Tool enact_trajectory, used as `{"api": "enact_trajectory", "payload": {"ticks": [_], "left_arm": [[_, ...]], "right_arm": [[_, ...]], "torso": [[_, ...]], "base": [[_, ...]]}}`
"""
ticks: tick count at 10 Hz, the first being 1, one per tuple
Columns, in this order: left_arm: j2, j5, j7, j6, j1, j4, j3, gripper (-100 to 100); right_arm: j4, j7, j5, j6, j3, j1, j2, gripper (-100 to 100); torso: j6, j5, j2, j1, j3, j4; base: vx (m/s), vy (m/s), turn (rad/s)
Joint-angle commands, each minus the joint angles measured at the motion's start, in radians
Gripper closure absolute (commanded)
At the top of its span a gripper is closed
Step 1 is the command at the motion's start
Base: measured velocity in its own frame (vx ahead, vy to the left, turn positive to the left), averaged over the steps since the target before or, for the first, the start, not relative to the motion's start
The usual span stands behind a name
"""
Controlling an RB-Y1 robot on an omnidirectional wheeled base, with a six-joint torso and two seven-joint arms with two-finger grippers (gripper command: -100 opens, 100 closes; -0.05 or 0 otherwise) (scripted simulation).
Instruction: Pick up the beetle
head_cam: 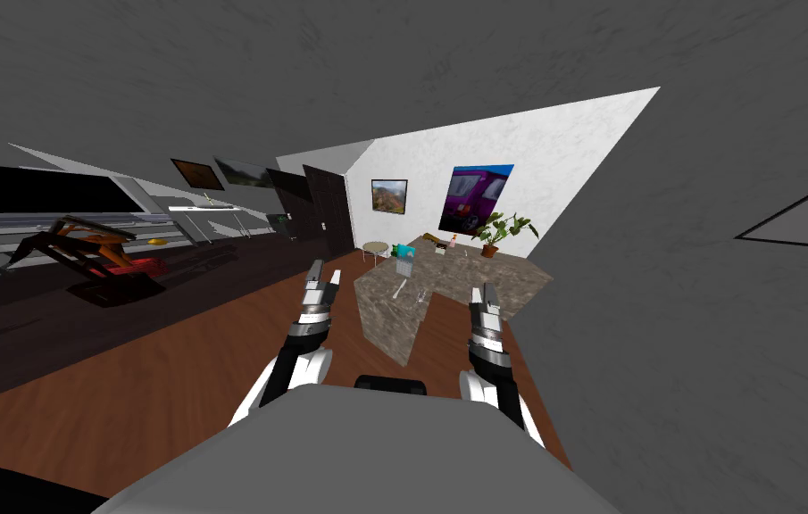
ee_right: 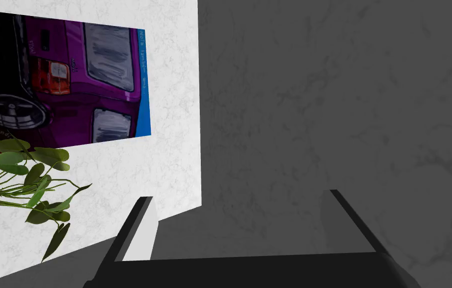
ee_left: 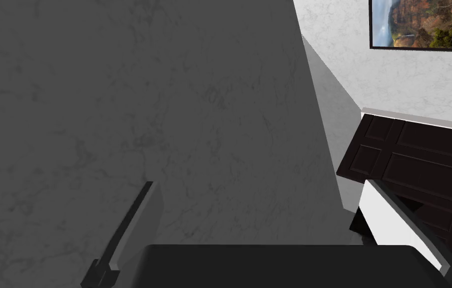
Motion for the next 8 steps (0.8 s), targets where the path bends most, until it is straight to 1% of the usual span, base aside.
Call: {"api": "enact_trajectory", "payload": {"ticks": [1, 3, 6, 7, 8], "left_arm": [[0.000, 0.000, 0.000, 0.000, 0.000, 0.000, 0.000, 0], [0.000, 0.000, 0.000, 0.000, 0.000, 0.000, 0.000, 0], [0.000, 0.000, 0.000, 0.000, 0.000, 0.000, 0.000, 0], [0.000, 0.000, 0.000, 0.000, 0.000, 0.000, 0.000, 0], [0.000, 0.000, 0.000, 0.000, 0.000, 0.000, 0.000, 0]], "right_arm": [[-0.007, 0.004, 0.005, 0.015, -0.002, -0.006, -0.037, -100], [-0.020, 0.015, 0.015, 0.051, -0.006, -0.018, -0.091, -100], [-0.050, 0.040, 0.037, 0.135, -0.016, -0.045, -0.159, -100], [-0.061, 0.050, 0.046, 0.164, -0.020, -0.055, -0.176, -100], [-0.061, 0.050, 0.046, 0.176, -0.020, -0.055, -0.176, -100]], "torso": [[0.000, 0.000, 0.000, 0.000, 0.000, 0.000], [0.000, 0.000, 0.000, 0.001, 0.000, 0.000], [0.000, 0.000, 0.000, 0.002, 0.000, 0.000], [0.000, 0.001, 0.001, 0.002, 0.000, 0.000], [0.000, 0.001, 0.001, 0.003, 0.000, 0.000]], "base": [[-0.003, 0.008, -0.032], [-0.008, 0.021, -0.048], [-0.009, 0.035, -0.049], [-0.013, 0.043, -0.051], [-0.005, 0.028, -0.011]]}}
